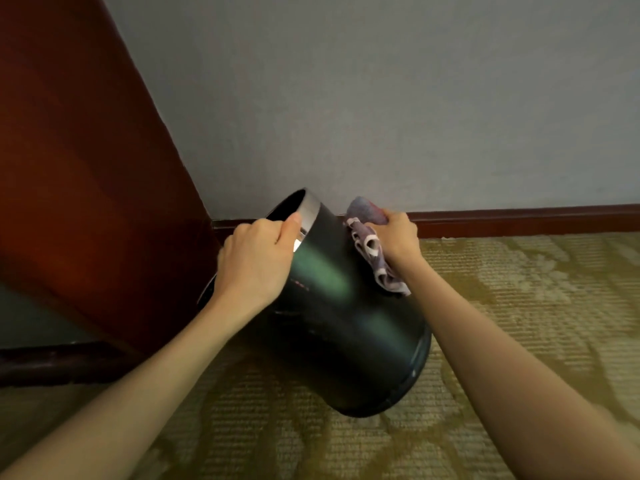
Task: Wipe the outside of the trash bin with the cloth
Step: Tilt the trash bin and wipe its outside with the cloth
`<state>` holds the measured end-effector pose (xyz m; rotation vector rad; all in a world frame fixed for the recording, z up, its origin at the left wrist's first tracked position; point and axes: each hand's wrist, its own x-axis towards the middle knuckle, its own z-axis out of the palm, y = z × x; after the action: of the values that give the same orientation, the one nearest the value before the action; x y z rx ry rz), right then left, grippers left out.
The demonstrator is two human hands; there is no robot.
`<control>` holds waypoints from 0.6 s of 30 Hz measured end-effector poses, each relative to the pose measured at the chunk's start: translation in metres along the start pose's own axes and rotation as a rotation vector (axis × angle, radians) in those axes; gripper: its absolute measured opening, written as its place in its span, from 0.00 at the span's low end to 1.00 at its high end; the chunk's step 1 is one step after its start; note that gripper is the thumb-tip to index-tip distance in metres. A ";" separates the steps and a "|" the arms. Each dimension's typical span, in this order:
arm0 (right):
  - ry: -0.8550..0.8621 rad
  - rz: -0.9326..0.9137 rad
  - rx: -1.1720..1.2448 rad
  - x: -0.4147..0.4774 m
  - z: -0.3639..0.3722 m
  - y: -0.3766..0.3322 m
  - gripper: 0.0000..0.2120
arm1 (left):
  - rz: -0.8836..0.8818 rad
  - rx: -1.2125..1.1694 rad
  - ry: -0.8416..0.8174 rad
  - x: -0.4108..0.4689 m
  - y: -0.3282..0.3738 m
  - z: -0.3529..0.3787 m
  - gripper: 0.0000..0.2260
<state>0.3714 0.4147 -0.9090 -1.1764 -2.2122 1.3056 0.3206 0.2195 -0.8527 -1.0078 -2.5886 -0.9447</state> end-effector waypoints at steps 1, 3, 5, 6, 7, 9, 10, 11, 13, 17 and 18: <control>0.009 0.010 -0.024 -0.003 -0.002 0.010 0.16 | -0.010 -0.001 0.011 0.002 -0.005 -0.001 0.26; 0.024 0.037 -0.061 -0.008 -0.005 0.031 0.14 | -0.040 -0.007 0.020 0.005 -0.014 -0.004 0.26; 0.041 0.068 -0.110 -0.012 -0.009 0.046 0.10 | -0.073 0.000 0.034 0.008 -0.023 -0.007 0.26; 0.047 0.078 -0.138 -0.013 -0.010 0.051 0.09 | -0.087 0.000 0.035 0.009 -0.026 -0.007 0.27; 0.052 0.085 -0.162 -0.012 -0.010 0.054 0.09 | -0.100 -0.004 0.027 0.011 -0.027 -0.008 0.27; 0.076 0.094 -0.202 -0.013 -0.010 0.055 0.11 | -0.133 -0.026 -0.007 0.014 -0.025 -0.007 0.27; 0.100 0.100 -0.219 -0.014 -0.010 0.054 0.12 | -0.155 -0.043 -0.026 0.015 -0.023 -0.007 0.27; 0.128 0.107 -0.232 -0.016 -0.009 0.052 0.13 | -0.180 -0.062 -0.047 0.016 -0.021 -0.007 0.26; 0.186 0.110 -0.244 -0.022 -0.008 0.047 0.12 | -0.224 -0.117 -0.072 0.018 -0.016 -0.006 0.26; 0.282 0.042 -0.182 -0.034 -0.004 0.019 0.08 | -0.285 -0.260 -0.098 0.022 0.007 0.001 0.25; 0.295 0.015 -0.162 -0.037 -0.003 0.010 0.08 | -0.305 -0.296 -0.109 0.024 0.013 0.003 0.24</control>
<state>0.4008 0.3904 -0.9112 -1.3483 -2.1245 0.9022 0.3117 0.2415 -0.8396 -0.7543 -2.8037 -1.4186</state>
